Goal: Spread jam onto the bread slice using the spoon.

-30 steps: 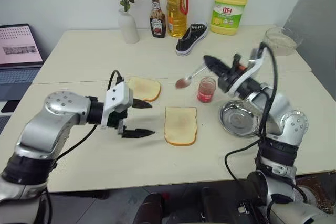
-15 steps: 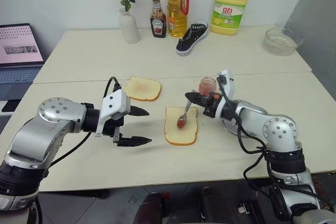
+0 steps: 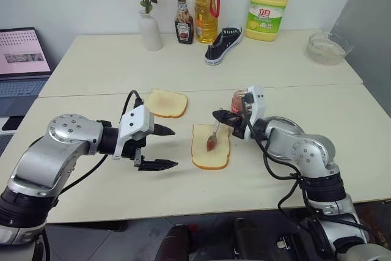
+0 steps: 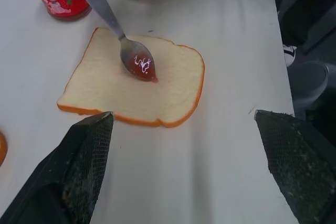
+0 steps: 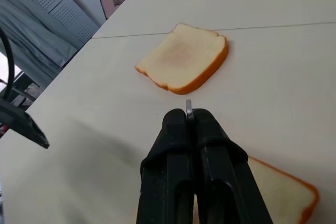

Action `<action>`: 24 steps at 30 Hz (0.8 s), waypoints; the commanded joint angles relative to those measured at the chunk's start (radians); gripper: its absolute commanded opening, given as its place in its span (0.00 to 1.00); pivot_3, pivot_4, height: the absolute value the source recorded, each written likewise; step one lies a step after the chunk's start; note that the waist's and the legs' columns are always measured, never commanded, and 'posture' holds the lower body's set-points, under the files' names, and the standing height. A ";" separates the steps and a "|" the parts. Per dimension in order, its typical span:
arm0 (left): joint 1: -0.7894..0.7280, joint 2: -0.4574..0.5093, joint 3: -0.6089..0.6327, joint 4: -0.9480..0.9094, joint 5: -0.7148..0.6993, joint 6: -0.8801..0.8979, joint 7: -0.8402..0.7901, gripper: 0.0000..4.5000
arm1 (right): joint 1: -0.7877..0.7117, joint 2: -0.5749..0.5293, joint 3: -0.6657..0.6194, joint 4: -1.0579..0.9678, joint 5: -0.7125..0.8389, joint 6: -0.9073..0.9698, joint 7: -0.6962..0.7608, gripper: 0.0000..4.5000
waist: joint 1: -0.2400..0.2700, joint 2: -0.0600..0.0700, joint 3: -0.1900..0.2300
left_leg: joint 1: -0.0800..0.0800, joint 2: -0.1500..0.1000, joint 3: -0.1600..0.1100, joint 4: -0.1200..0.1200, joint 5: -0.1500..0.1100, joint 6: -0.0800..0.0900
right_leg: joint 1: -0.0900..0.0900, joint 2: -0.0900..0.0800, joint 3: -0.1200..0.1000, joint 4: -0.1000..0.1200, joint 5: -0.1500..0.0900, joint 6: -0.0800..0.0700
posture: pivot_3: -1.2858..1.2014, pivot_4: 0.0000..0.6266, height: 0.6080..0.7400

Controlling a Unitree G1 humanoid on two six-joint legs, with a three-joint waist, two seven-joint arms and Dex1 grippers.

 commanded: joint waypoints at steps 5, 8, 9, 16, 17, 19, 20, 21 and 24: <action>-0.020 -0.004 0.004 -0.026 -0.003 -0.014 0.004 1.00 | -0.027 -0.006 -0.026 -0.008 -0.084 -0.040 0.060 0.01 | 0.000 0.000 0.000 | 0.000 0.000 0.000 0.000 0.000 0.000 | 0.000 0.000 0.000 0.000 0.000 0.000 | 0.52 0.24 1.00; -0.024 -0.009 0.001 -0.022 0.001 -0.017 0.002 1.00 | -0.040 -0.009 -0.048 -0.006 -0.096 -0.035 0.068 0.01 | 0.000 0.000 0.000 | 0.000 0.000 0.000 0.000 0.000 0.000 | 0.000 0.000 0.000 0.000 0.000 0.000 | 0.52 0.24 1.00; -0.027 -0.012 -0.002 -0.018 0.004 -0.020 0.001 1.00 | -0.045 -0.011 -0.056 -0.006 -0.100 -0.034 0.070 0.01 | 0.000 0.000 0.000 | 0.000 0.000 0.000 0.000 0.000 0.000 | 0.000 0.000 0.000 0.000 0.000 0.000 | 0.52 0.24 1.00; -0.044 -0.020 -0.017 0.002 0.014 -0.037 -0.008 1.00 | -0.070 0.014 -0.148 -0.032 -0.038 0.033 0.046 0.01 | 0.001 0.000 0.000 | 0.000 0.000 0.000 0.000 0.000 0.000 | 0.000 0.000 0.000 0.000 0.001 -0.001 | 0.52 0.24 1.00; -0.044 -0.021 -0.018 0.004 0.015 -0.040 -0.009 1.00 | -0.069 0.035 -0.178 -0.033 -0.001 0.058 0.030 0.01 | 0.001 0.000 0.000 | 0.000 0.000 0.000 0.000 0.000 0.000 | 0.000 0.000 0.000 0.001 0.001 -0.002 | 0.52 0.24 1.00; -0.046 -0.022 -0.020 0.007 0.016 -0.043 -0.010 1.00 | -0.063 0.060 -0.214 -0.037 0.044 0.097 0.013 0.01 | 0.001 0.000 0.000 | 0.000 0.000 0.000 0.000 0.000 0.000 | 0.000 0.000 0.000 0.001 0.001 -0.002 | 0.52 0.24 1.00; -0.045 -0.023 -0.020 0.007 0.016 -0.044 -0.011 1.00 | -0.055 0.080 -0.234 -0.037 0.072 0.119 -0.002 0.01 | 0.001 0.000 0.000 | 0.000 0.000 0.000 0.000 0.000 0.000 | 0.000 0.000 0.000 0.001 0.002 -0.002 | 0.52 0.24 1.00; -0.045 -0.023 -0.021 0.007 0.016 -0.046 -0.011 1.00 | -0.050 0.096 -0.250 -0.038 0.093 0.135 -0.016 0.01 | 0.001 0.000 0.000 | 0.000 0.000 0.000 0.000 0.000 0.000 | 0.000 0.000 0.000 0.001 0.002 -0.003 | 0.52 0.24 1.00; -0.044 -0.025 -0.023 0.006 0.016 -0.047 -0.010 1.00 | -0.036 0.151 -0.297 -0.036 0.158 0.174 -0.072 0.01 | 0.001 0.000 0.000 | 0.000 0.000 -0.001 0.000 0.000 0.000 | 0.000 0.000 0.000 0.002 0.002 -0.003 | 0.52 0.24 1.00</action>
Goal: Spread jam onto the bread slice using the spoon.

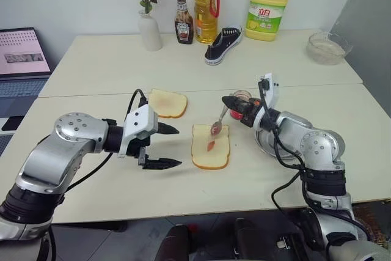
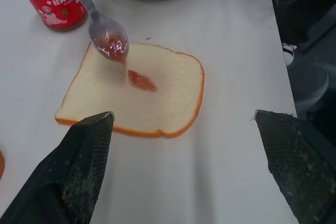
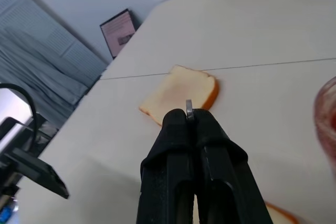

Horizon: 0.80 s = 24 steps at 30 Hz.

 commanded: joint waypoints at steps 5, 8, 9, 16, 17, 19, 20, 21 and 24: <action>-0.014 -0.002 0.010 -0.018 -0.001 -0.020 -0.002 1.00 | 0.035 0.113 -0.108 0.021 0.122 0.038 -0.116 0.01 | -0.001 0.000 0.000 | 0.000 0.000 0.000 0.000 0.000 0.000 | 0.000 0.000 0.000 0.000 0.000 0.000 | 0.52 0.24 1.00; -0.012 -0.002 0.011 -0.025 -0.005 -0.017 -0.001 1.00 | 0.051 0.120 -0.105 0.060 0.104 0.019 -0.113 0.01 | -0.002 0.000 0.000 | 0.000 0.000 0.000 0.000 0.000 0.000 | 0.000 0.000 0.000 0.000 0.000 0.000 | 0.52 0.24 1.00; -0.012 -0.002 0.011 -0.026 -0.006 -0.016 -0.002 1.00 | 0.054 0.120 -0.104 0.071 0.099 0.013 -0.111 0.01 | -0.003 0.000 0.000 | 0.000 0.000 0.000 0.000 0.000 0.000 | 0.000 0.000 0.000 0.000 0.000 0.000 | 0.52 0.24 1.00; -0.024 -0.004 0.004 -0.020 -0.005 -0.018 -0.008 1.00 | 0.083 0.104 -0.114 0.095 0.082 -0.001 -0.106 0.01 | -0.003 0.000 0.000 | 0.000 -0.001 0.000 0.000 0.000 0.000 | 0.000 0.000 0.000 0.001 0.000 0.000 | 0.52 0.24 1.00; -0.028 -0.005 0.002 -0.017 -0.004 -0.019 -0.010 1.00 | 0.091 0.097 -0.115 0.091 0.079 0.000 -0.106 0.01 | -0.003 0.000 0.000 | 0.000 -0.001 0.000 0.000 0.000 0.000 | 0.000 0.000 0.000 0.001 0.000 0.000 | 0.52 0.24 1.00; -0.032 -0.005 -0.001 -0.013 -0.003 -0.020 -0.014 1.00 | 0.104 0.084 -0.117 0.082 0.078 0.001 -0.106 0.01 | -0.003 0.000 0.000 | 0.000 -0.001 0.000 0.000 0.000 0.000 | 0.000 0.000 0.000 0.001 -0.001 0.001 | 0.52 0.24 1.00; -0.033 -0.006 -0.001 -0.013 -0.003 -0.020 -0.015 1.00 | 0.109 0.079 -0.119 0.079 0.079 0.002 -0.106 0.01 | -0.003 0.000 0.000 | 0.000 -0.001 0.000 0.000 0.000 0.000 | 0.000 0.000 0.000 0.000 -0.001 0.001 | 0.52 0.24 1.00; -0.035 -0.007 -0.002 -0.011 -0.002 -0.020 -0.016 1.00 | 0.115 0.072 -0.119 0.074 0.079 0.002 -0.105 0.01 | -0.003 0.000 0.000 | 0.000 -0.001 0.000 0.000 0.000 0.000 | 0.000 0.000 0.000 0.001 -0.001 0.001 | 0.52 0.24 1.00; -0.039 -0.010 -0.006 -0.007 0.001 -0.022 -0.020 1.00 | 0.130 0.045 -0.135 0.057 0.085 0.006 -0.107 0.01 | -0.002 0.000 0.000 | 0.000 -0.001 0.000 0.000 0.000 0.000 | 0.000 0.000 0.000 0.001 -0.001 0.001 | 0.52 0.24 1.00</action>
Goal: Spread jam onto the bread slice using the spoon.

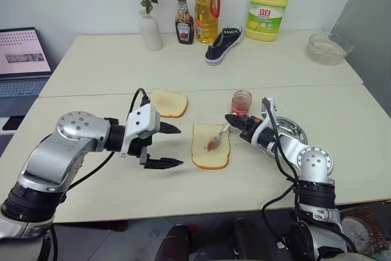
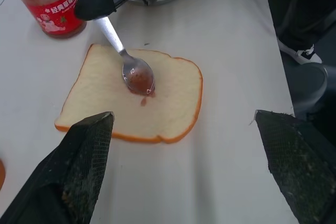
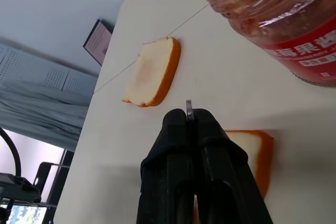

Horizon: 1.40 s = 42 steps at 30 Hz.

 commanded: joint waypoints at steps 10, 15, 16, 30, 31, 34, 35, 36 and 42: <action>-0.018 -0.009 0.000 0.001 0.006 -0.031 -0.006 1.00 | -0.011 -0.112 -0.103 -0.095 0.088 0.029 -0.028 0.01 | 0.005 0.000 0.000 | 0.000 0.000 0.000 0.000 0.000 0.000 | 0.001 0.000 0.000 0.000 0.000 0.001 | 0.52 0.24 1.00; -0.020 -0.012 0.001 -0.002 0.005 -0.027 -0.003 1.00 | -0.055 -0.037 -0.076 -0.118 0.136 0.028 -0.084 0.01 | -0.002 0.000 0.000 | 0.001 0.000 0.000 0.000 0.000 0.000 | 0.001 0.001 0.000 0.000 0.000 0.001 | 0.52 0.24 1.00; -0.020 -0.012 0.001 -0.004 0.005 -0.025 -0.002 1.00 | -0.060 -0.016 -0.064 -0.119 0.140 0.025 -0.092 0.01 | -0.002 0.000 0.000 | 0.001 0.001 0.000 0.000 0.000 0.000 | 0.000 0.001 0.000 0.000 0.000 0.000 | 0.52 0.24 1.00; -0.009 -0.003 0.015 -0.034 -0.008 -0.004 0.006 1.00 | -0.054 0.027 0.083 0.023 -0.050 -0.088 0.002 0.01 | 0.003 0.000 0.000 | 0.001 0.000 0.000 0.000 0.000 0.000 | 0.000 0.001 0.001 0.000 0.000 0.000 | 0.52 0.24 1.00; -0.007 -0.001 0.018 -0.032 -0.009 -0.006 0.005 1.00 | -0.051 0.020 0.075 0.027 -0.055 -0.091 0.007 0.01 | 0.002 0.000 0.000 | 0.000 0.000 0.000 0.000 0.000 0.000 | 0.000 0.001 0.001 0.000 0.000 0.000 | 0.52 0.24 1.00; -0.005 0.002 0.020 -0.031 -0.008 -0.005 0.006 1.00 | -0.032 -0.017 0.039 0.025 -0.053 -0.087 0.016 0.01 | 0.003 0.000 0.000 | 0.001 0.000 0.000 0.000 0.000 0.000 | 0.000 0.001 0.000 0.001 0.000 0.000 | 0.52 0.24 1.00; -0.006 0.001 0.019 -0.031 -0.009 -0.004 0.006 1.00 | -0.027 -0.029 0.028 0.024 -0.051 -0.086 0.016 0.01 | 0.004 0.000 0.000 | 0.001 0.000 0.000 0.000 0.000 0.000 | 0.000 0.001 0.000 0.001 0.000 0.000 | 0.52 0.24 1.00; -0.007 0.000 0.019 -0.031 -0.008 -0.004 0.006 1.00 | -0.024 -0.039 0.020 0.023 -0.051 -0.085 0.017 0.01 | 0.006 0.000 0.000 | 0.000 0.000 0.000 0.000 0.000 0.000 | 0.000 0.001 0.000 0.001 0.000 0.000 | 0.52 0.24 1.00; -0.012 -0.003 0.015 -0.025 -0.006 -0.006 0.003 1.00 | -0.008 -0.097 -0.023 -0.007 -0.040 -0.068 0.016 0.01 | 0.006 0.000 0.000 | 0.001 0.000 0.000 0.001 0.000 0.000 | 0.001 0.001 0.000 0.000 0.000 0.000 | 0.52 0.24 1.00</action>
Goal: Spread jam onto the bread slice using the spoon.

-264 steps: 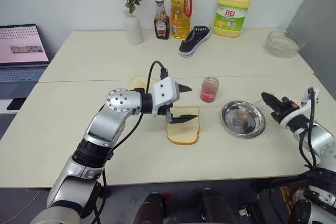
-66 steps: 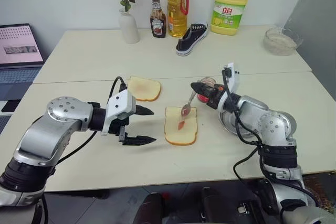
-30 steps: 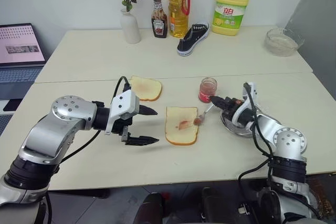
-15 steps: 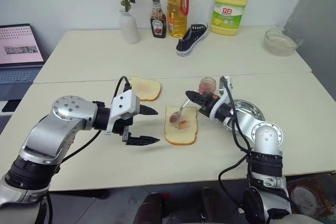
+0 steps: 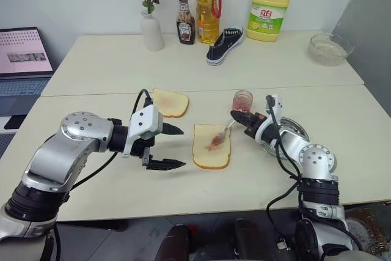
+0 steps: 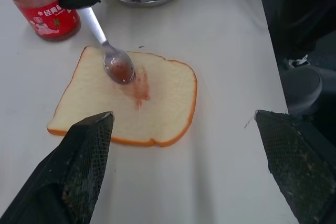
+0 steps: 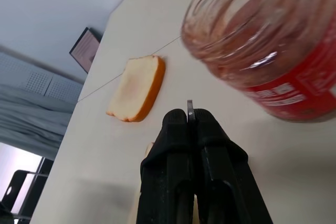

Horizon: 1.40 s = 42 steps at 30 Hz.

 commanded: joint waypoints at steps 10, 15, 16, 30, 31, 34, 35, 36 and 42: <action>-0.015 0.011 0.023 -0.018 -0.008 -0.010 -0.009 1.00 | -0.040 0.095 -0.024 -0.155 0.153 0.064 -0.096 0.01 | -0.005 0.000 0.000 | 0.000 0.001 0.000 0.000 0.000 0.000 | 0.000 0.000 0.000 0.000 0.000 0.000 | 0.52 0.24 1.00; -0.018 0.010 0.022 -0.021 -0.010 -0.006 -0.008 1.00 | -0.006 0.137 0.065 -0.142 0.103 0.062 -0.071 0.01 | -0.007 0.000 0.000 | 0.000 0.001 0.000 -0.001 0.000 0.000 | -0.001 0.001 0.000 0.000 0.000 0.000 | 0.52 0.24 1.00; -0.016 0.011 0.024 -0.023 -0.011 -0.005 -0.007 1.00 | -0.003 0.131 0.076 -0.123 0.085 0.053 -0.059 0.01 | -0.007 0.000 0.000 | 0.000 0.001 0.000 -0.001 0.000 0.000 | -0.001 0.001 0.000 0.000 0.000 0.000 | 0.52 0.24 1.00; 0.000 0.024 0.034 -0.040 -0.019 0.005 0.002 1.00 | 0.040 -0.036 0.027 -0.068 0.015 0.036 0.038 0.01 | 0.002 0.000 0.000 | 0.000 0.000 0.000 0.000 0.000 0.000 | 0.000 0.000 0.000 0.000 0.000 0.001 | 0.52 0.24 1.00; 0.000 0.024 0.033 -0.039 -0.019 0.003 0.002 1.00 | 0.036 -0.039 0.018 -0.070 0.020 0.037 0.036 0.01 | 0.003 0.000 0.000 | 0.000 0.000 0.000 0.000 0.000 0.000 | 0.000 0.000 0.000 0.000 0.000 0.001 | 0.52 0.24 1.00; -0.004 0.022 0.028 -0.029 -0.015 -0.006 -0.001 1.00 | 0.014 -0.027 -0.002 -0.082 0.044 0.049 0.016 0.01 | 0.001 0.000 0.000 | 0.000 0.000 0.000 0.000 0.000 0.000 | 0.001 0.000 0.000 0.000 0.000 0.001 | 0.52 0.24 1.00; -0.006 0.020 0.026 -0.026 -0.014 -0.009 -0.002 1.00 | 0.002 -0.019 -0.010 -0.091 0.057 0.055 0.003 0.01 | 0.000 0.000 0.000 | 0.000 0.000 0.000 0.000 0.000 0.000 | 0.000 0.000 0.000 0.000 0.000 0.001 | 0.52 0.24 1.00; -0.007 0.020 0.025 -0.024 -0.013 -0.011 -0.003 1.00 | -0.008 -0.011 -0.017 -0.098 0.070 0.060 -0.009 0.01 | 0.000 0.000 0.000 | 0.000 0.000 0.000 0.000 0.000 0.000 | 0.000 0.000 0.000 0.000 0.000 0.001 | 0.52 0.24 1.00; -0.019 0.017 0.023 -0.008 -0.007 -0.023 -0.009 1.00 | -0.085 0.032 -0.083 -0.157 0.207 0.100 -0.124 0.01 | -0.003 0.000 0.000 | 0.000 0.001 0.000 0.000 0.000 0.000 | 0.000 0.000 0.000 0.000 0.000 0.000 | 0.52 0.24 1.00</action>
